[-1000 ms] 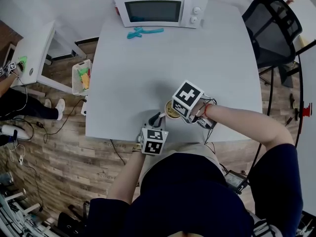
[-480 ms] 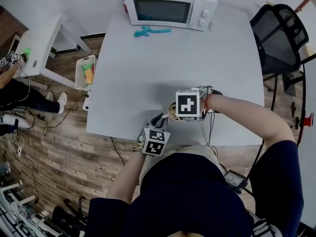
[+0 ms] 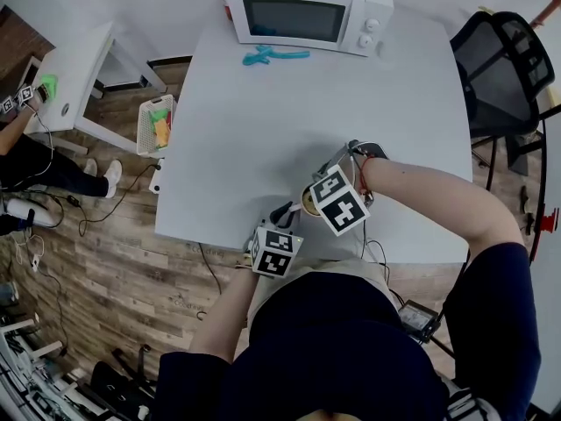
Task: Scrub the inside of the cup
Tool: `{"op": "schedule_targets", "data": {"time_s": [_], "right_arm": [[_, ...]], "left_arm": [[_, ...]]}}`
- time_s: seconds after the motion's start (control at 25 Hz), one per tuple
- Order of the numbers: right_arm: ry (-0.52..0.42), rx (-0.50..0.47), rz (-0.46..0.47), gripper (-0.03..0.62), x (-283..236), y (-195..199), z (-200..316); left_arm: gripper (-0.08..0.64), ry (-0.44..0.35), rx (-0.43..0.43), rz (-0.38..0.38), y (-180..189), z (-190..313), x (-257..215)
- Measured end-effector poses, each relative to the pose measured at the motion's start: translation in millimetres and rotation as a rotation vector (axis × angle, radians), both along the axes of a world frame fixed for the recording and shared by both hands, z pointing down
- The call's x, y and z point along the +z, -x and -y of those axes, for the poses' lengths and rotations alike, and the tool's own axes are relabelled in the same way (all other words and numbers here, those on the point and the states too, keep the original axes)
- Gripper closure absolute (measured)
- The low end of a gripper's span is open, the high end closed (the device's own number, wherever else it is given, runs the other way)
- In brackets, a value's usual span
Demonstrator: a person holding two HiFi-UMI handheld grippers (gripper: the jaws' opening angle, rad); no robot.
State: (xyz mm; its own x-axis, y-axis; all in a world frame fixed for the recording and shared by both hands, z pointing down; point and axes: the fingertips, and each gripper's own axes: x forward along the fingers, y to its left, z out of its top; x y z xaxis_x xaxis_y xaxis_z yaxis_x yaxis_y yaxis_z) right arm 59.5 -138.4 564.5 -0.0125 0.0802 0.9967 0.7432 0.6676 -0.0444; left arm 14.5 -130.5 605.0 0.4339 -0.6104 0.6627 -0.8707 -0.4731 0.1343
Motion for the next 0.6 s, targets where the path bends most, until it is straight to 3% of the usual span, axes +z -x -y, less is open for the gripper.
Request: {"op": "schedule_targets", "data": {"time_s": [0.28, 0.36, 0.44, 0.6], "right_arm": [[-0.263, -0.554, 0.073, 0.561, 6, 4, 5], [-0.322, -0.672, 0.109, 0.561, 7, 7, 6], [-0.341, -0.696, 0.137, 0.561, 7, 8, 6], [-0.327, -0.613, 0.161, 0.561, 6, 11, 6]], "left_arm": [[0.511, 0.008, 0.023, 0.002, -1, 0, 0], [0.512, 0.009, 0.021, 0.002, -1, 0, 1], [0.512, 0.011, 0.018, 0.001, -1, 0, 2], [0.512, 0.014, 0.016, -0.006, 0, 0, 2]]}}
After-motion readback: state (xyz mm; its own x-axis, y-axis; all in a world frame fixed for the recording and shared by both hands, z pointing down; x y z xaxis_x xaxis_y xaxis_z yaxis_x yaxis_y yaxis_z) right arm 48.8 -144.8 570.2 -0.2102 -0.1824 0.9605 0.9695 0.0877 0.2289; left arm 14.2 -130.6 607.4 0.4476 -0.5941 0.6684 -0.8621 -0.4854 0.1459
